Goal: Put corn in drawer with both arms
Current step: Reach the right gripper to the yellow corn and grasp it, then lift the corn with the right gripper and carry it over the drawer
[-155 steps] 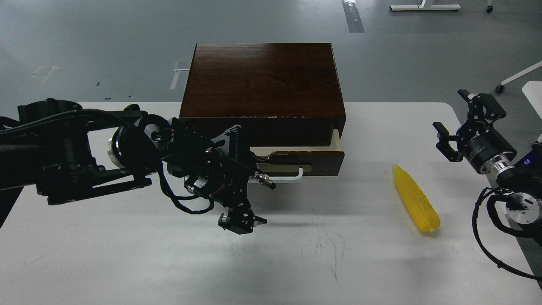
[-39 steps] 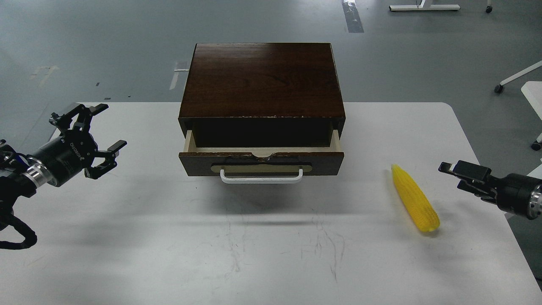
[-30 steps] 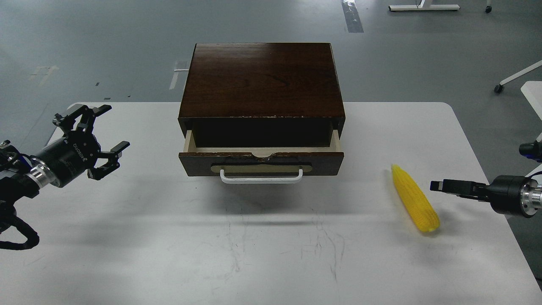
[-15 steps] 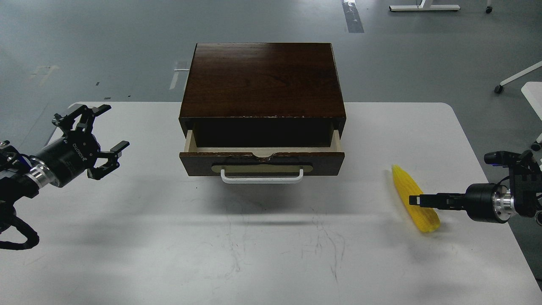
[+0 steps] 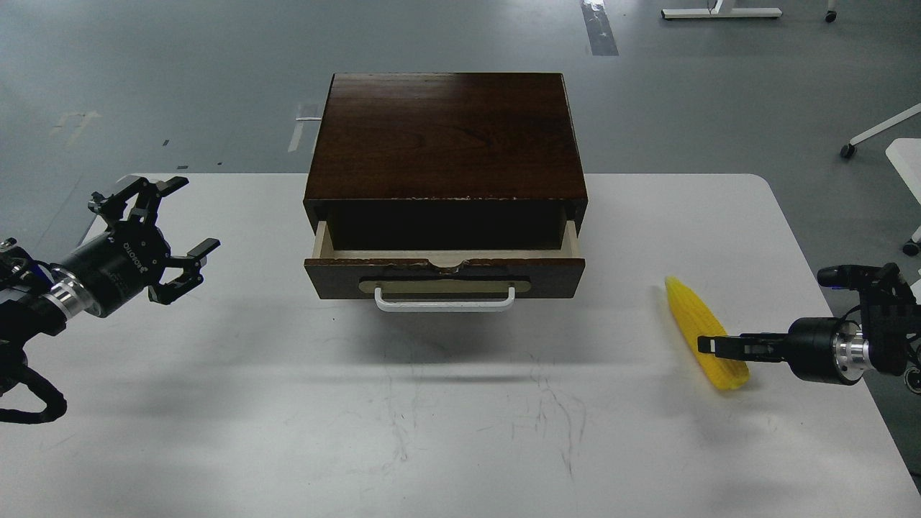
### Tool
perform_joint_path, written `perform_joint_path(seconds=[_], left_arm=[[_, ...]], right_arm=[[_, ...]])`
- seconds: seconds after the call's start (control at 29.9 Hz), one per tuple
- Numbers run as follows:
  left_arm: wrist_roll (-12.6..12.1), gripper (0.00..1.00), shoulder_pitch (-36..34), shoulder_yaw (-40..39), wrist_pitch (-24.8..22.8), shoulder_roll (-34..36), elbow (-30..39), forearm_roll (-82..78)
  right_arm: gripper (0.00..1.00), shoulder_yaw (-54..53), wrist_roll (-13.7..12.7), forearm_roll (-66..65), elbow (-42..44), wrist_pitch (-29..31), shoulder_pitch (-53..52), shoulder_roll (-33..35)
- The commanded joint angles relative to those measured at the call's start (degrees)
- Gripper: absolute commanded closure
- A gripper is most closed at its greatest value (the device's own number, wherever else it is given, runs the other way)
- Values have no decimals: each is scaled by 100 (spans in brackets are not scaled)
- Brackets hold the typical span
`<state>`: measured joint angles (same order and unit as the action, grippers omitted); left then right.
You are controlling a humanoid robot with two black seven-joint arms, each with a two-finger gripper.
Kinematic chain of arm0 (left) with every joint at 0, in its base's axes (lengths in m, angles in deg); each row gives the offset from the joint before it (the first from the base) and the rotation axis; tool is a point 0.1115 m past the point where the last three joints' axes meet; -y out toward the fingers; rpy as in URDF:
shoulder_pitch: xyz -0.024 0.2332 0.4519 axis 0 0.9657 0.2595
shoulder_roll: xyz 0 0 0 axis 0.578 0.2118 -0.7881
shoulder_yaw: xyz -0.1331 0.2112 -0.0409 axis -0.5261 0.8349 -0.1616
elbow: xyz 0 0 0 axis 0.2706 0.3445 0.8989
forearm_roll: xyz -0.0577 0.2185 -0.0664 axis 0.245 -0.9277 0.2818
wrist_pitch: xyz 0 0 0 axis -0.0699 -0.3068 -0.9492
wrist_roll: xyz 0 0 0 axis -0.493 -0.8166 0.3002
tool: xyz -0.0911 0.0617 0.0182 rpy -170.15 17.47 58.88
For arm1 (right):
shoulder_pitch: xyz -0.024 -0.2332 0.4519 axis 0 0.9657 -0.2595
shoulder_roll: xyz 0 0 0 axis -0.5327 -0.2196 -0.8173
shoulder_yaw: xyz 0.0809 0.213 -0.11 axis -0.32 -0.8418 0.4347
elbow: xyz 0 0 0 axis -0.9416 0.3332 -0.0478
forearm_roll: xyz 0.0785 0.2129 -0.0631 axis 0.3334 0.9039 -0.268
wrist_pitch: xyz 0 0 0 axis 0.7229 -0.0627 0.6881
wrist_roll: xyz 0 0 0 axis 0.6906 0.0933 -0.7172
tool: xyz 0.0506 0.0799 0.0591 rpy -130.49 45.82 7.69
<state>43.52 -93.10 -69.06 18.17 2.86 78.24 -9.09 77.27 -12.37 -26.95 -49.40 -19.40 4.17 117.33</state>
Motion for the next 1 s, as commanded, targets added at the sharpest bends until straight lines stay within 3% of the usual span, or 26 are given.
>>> perform_joint_path(seconds=[0.0,0.23,0.47,0.7,0.97], left_arm=[[0,2,0,-5,0,2,0,-8],[0,2,0,-40,0,2,9,-17],[0,2,0,-101,0,11,35,-17],[0,2,0,-145,0,11,9,-17],[0,2,-18,-154,0,64,-9,-17]], right_arm=[[100,-3,0,16,-170,-24,-198,81],[100,15,0,-2,-715,-50,-1333,512],[100,1191,0,7,-1084,-50,-3827,188],[100,2378,0,7,-1102,-242,-5673,-1453],[100,3029,0,-116,-1076,-1069,-6131,-3308]])
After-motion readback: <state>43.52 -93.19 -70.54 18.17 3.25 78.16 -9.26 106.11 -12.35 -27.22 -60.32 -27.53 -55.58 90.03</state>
